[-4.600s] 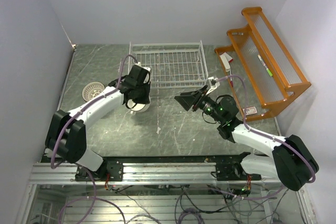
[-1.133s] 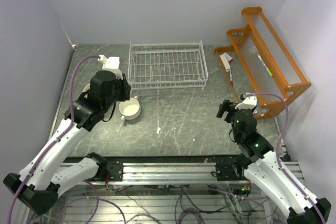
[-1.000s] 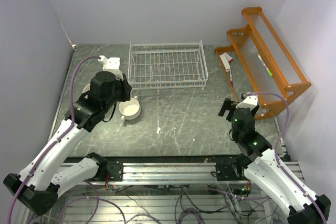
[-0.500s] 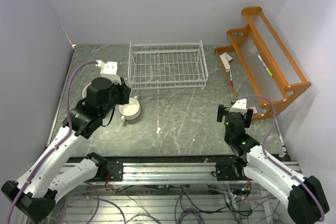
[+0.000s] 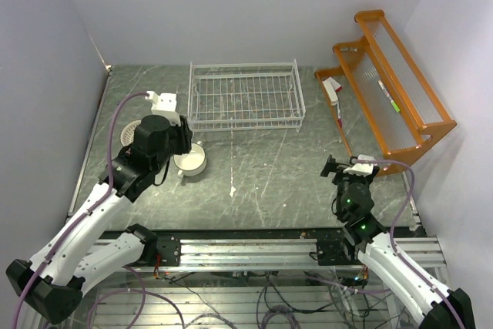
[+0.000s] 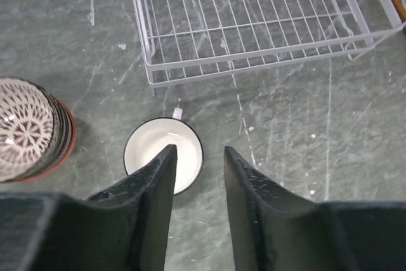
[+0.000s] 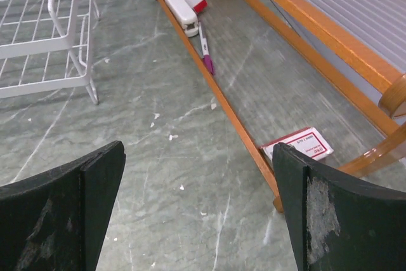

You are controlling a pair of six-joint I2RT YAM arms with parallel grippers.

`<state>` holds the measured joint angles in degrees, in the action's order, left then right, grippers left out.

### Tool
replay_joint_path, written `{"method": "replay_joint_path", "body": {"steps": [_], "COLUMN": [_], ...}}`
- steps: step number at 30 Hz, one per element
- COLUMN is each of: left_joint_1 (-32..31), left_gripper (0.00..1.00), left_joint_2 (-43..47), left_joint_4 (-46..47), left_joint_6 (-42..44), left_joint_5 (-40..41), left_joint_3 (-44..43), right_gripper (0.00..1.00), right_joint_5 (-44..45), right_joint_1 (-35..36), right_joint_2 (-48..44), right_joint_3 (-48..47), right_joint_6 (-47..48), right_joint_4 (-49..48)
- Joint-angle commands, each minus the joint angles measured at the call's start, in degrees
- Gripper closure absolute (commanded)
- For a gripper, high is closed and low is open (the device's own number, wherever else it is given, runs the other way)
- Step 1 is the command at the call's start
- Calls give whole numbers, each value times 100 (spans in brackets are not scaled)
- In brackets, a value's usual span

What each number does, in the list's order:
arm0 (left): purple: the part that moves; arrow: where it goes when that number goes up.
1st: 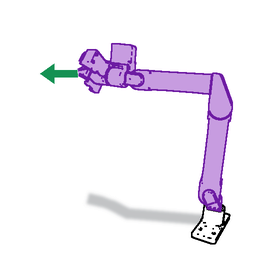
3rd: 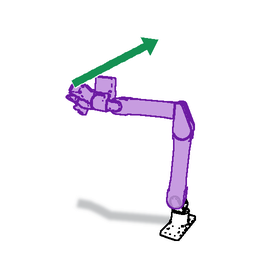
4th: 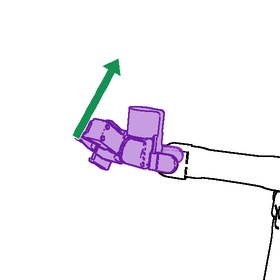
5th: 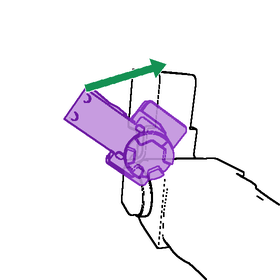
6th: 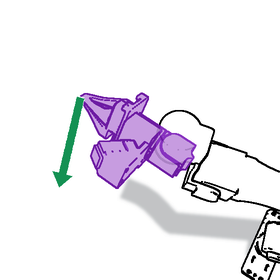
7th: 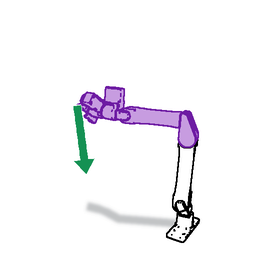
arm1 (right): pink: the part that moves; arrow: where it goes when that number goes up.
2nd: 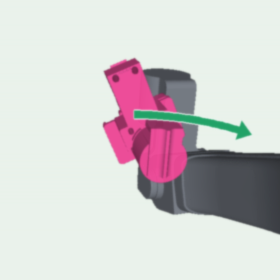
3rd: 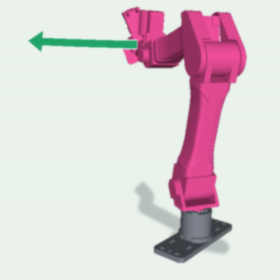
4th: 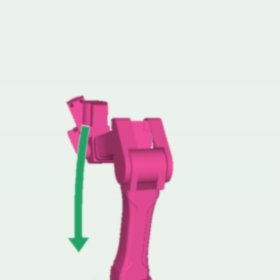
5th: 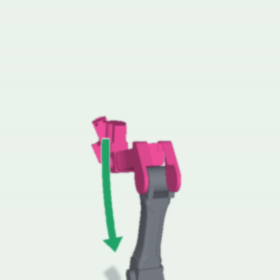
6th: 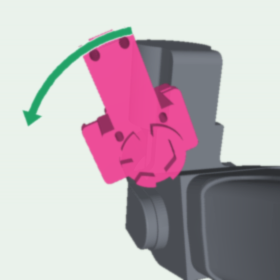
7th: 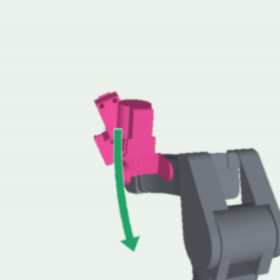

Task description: Unload the bowls from the dish rack

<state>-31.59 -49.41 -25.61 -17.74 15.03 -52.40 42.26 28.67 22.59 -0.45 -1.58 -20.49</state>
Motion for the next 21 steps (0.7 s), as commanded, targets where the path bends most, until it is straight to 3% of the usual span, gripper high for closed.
{"method": "replay_joint_path", "body": {"steps": [1,2,3,14,21], "left_joint_1": [6,7,9,4,4], "left_gripper": [29,4,1,2,2], "left_joint_2": [55,85,122,644,1233], "left_joint_4": [42,34,56,328,1003], "left_joint_6": [169,201,271,599,954], "left_joint_5": [493,539,559,1046,1454], "left_joint_3": [116,159,214,843,1669], "right_gripper": [0,0,0,0,0], "right_joint_5": [-187,-200,-183,-177,-166], "right_joint_1": [-14,-15,-11,-11,-15], "right_joint_2": [-65,-29,26,16,9], "right_joint_3": [693,651,661,651,651], "right_joint_6": [209,143,148,141,141], "right_joint_4": [-305,-217,-300,-265,-262]}}
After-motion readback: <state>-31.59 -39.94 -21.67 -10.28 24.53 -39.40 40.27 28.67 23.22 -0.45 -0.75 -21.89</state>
